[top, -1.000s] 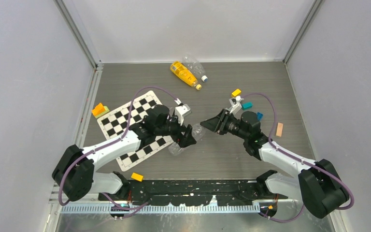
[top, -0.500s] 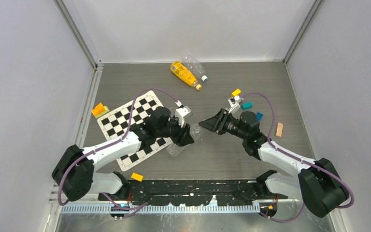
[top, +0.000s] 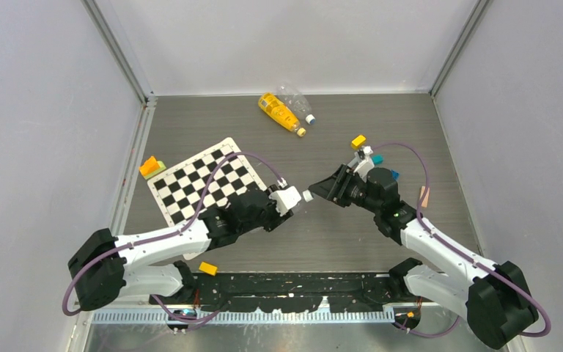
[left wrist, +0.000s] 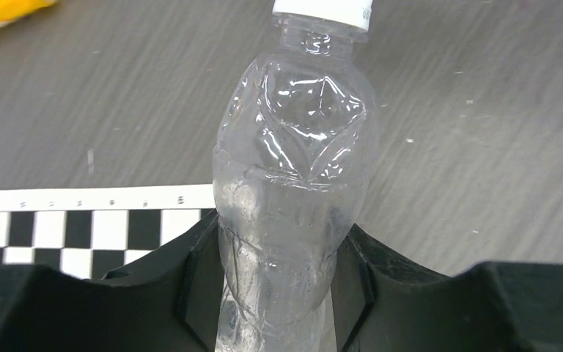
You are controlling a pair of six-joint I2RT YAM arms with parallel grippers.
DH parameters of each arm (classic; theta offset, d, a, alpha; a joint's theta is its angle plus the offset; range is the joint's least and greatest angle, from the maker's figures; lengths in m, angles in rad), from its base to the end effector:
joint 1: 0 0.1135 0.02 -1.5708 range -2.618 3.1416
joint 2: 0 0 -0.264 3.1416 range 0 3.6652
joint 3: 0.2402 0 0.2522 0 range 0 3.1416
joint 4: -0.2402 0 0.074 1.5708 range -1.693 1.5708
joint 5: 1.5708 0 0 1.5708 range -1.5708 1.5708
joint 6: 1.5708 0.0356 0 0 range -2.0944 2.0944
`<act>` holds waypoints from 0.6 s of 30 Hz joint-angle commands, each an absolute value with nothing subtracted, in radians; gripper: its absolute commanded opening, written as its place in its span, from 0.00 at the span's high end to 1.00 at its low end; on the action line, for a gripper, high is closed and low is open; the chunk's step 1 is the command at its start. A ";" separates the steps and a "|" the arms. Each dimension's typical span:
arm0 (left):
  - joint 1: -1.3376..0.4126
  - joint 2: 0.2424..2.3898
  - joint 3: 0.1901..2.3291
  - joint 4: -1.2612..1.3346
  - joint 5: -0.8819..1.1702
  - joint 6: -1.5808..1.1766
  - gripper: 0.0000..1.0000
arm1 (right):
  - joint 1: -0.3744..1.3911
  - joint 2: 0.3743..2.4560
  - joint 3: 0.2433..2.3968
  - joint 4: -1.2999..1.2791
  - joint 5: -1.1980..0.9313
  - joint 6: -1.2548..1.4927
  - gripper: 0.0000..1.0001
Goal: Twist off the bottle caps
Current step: Pick up the plastic bottle at the center of the board.
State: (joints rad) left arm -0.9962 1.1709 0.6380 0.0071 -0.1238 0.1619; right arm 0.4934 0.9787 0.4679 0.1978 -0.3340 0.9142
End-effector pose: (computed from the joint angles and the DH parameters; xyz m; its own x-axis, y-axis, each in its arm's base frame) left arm 0.1413 -0.2102 0.2290 -0.1443 0.5172 -0.8436 0.8088 0.5528 0.2006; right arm 0.1865 0.1136 0.2320 -0.7375 0.4530 -0.5008 -0.2260 0.5332 0.8152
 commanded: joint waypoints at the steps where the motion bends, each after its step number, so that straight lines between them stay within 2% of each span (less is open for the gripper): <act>1: -1.025 1.140 0.616 0.117 -0.319 0.255 0.80 | 0.491 0.977 0.518 0.194 -0.402 0.933 0.47; 13: -1.055 1.165 0.601 0.172 -0.300 0.284 0.79 | 0.491 1.090 0.502 0.361 -0.503 1.001 0.52; 17: -1.056 1.152 0.596 0.149 -0.280 0.288 0.79 | 0.491 1.115 0.498 0.395 -0.489 1.005 0.64; 18: -1.057 1.146 0.590 0.149 -0.277 0.288 0.79 | 0.491 1.121 0.497 0.416 -0.491 1.009 0.70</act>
State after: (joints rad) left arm -1.0470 1.1683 0.5953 0.0853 -0.2920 0.2722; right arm 0.4934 1.0996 0.4732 0.3157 -0.4866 0.9943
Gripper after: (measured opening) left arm 0.482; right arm 0.393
